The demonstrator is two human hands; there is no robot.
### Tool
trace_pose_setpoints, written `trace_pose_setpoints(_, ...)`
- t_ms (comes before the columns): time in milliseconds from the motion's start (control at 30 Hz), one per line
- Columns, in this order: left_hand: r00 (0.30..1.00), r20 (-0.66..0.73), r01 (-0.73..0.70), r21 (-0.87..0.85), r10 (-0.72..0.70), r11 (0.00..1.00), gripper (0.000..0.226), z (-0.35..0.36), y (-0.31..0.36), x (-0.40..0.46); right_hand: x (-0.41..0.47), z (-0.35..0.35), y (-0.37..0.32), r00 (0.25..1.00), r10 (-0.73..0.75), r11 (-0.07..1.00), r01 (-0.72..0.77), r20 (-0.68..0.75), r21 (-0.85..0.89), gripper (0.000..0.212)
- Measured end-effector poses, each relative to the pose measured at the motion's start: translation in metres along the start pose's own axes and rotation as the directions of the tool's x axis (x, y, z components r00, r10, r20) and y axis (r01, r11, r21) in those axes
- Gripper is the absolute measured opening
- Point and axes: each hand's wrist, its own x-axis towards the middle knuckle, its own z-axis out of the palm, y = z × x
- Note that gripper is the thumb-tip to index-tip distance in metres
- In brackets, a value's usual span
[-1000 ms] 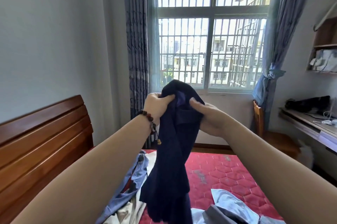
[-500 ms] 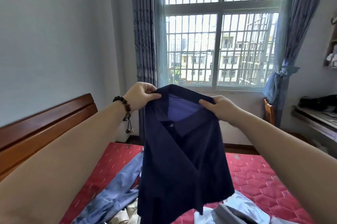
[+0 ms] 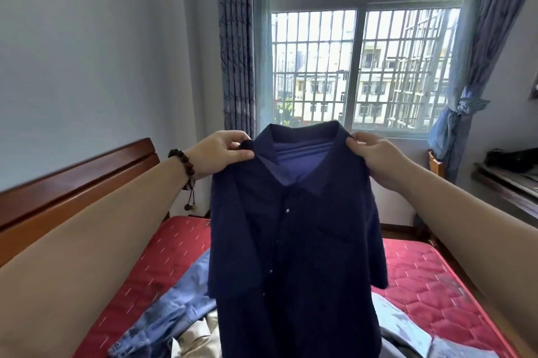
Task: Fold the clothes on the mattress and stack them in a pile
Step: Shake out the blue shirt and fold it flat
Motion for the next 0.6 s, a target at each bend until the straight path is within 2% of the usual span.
trace_pose_setpoints(67, 0.999, 0.029, -0.030, 0.306, 0.022, 0.952, 0.009, -0.004, 0.001, -0.001, 0.001, -0.001, -0.005, 0.990, -0.084, 0.989, 0.070, -0.109, -0.132, 0.024)
trace_pose_setpoints(100, 0.999, 0.012, -0.036, 0.436, 0.034, 0.899, 0.004, -0.005, 0.000, 0.000, 0.001, -0.001, -0.008, 0.984, -0.141, 0.959, 0.108, -0.111, -0.263, 0.023)
trace_pose_setpoints(167, 0.996, -0.060, -0.023, 0.569, 0.069, 0.822, 0.014, -0.006, -0.001, -0.001, 0.003, -0.003, -0.016, 0.968, -0.246, 0.843, 0.188, -0.049, -0.504, 0.020)
trace_pose_setpoints(233, 0.974, -0.176, 0.003, 0.637, 0.142, 0.771, 0.020, -0.004, 0.000, -0.002, 0.007, -0.007, -0.027, 0.936, -0.352, 0.701, 0.269, 0.007, -0.661, 0.019)
trace_pose_setpoints(267, 0.938, -0.271, 0.009, 0.645, 0.218, 0.764, 0.019, -0.002, 0.001, -0.001, 0.008, -0.009, -0.032, 0.904, -0.427, 0.637, 0.301, 0.000, -0.710, 0.019)
trace_pose_setpoints(333, 0.784, -0.505, -0.002, 0.581, 0.362, 0.814, 0.015, 0.007, 0.001, 0.000, 0.007, -0.010, -0.033, 0.787, -0.612, 0.535, 0.341, -0.076, -0.773, 0.017)
trace_pose_setpoints(367, 0.737, -0.560, -0.020, 0.542, 0.379, 0.840, 0.014, 0.015, -0.001, 0.001, 0.003, -0.009, -0.027, 0.723, -0.681, 0.499, 0.337, -0.120, -0.798, 0.018)
trace_pose_setpoints(400, 0.761, -0.544, -0.021, 0.523, 0.352, 0.852, 0.015, 0.023, -0.006, 0.002, -0.001, -0.006, -0.017, 0.701, -0.702, 0.462, 0.310, -0.129, -0.831, 0.018)
trace_pose_setpoints(433, 0.828, -0.485, 0.009, 0.513, 0.282, 0.858, 0.016, 0.033, -0.016, 0.003, -0.004, -0.003, -0.002, 0.748, -0.657, 0.430, 0.275, -0.089, -0.860, 0.018)
trace_pose_setpoints(467, 0.882, -0.436, 0.072, 0.502, 0.181, 0.862, 0.017, 0.040, -0.026, 0.003, -0.007, 0.000, 0.014, 0.834, -0.551, 0.416, 0.247, -0.026, -0.875, 0.018)
trace_pose_setpoints(500, 0.899, -0.431, 0.145, 0.467, 0.081, 0.872, 0.018, 0.043, -0.037, 0.003, -0.008, -0.001, 0.028, 0.900, -0.435, 0.433, 0.225, 0.016, -0.873, 0.017)
trace_pose_setpoints(533, 0.892, -0.451, 0.201, 0.406, 0.004, 0.892, 0.017, 0.042, -0.045, 0.003, -0.009, -0.005, 0.036, 0.931, -0.365, 0.487, 0.205, 0.016, -0.849, 0.015)
trace_pose_setpoints(600, 0.886, -0.453, 0.213, 0.216, -0.095, 0.953, 0.018, 0.034, -0.053, 0.002, -0.006, -0.015, 0.039, 0.932, -0.360, 0.599, 0.194, -0.045, -0.777, 0.011)
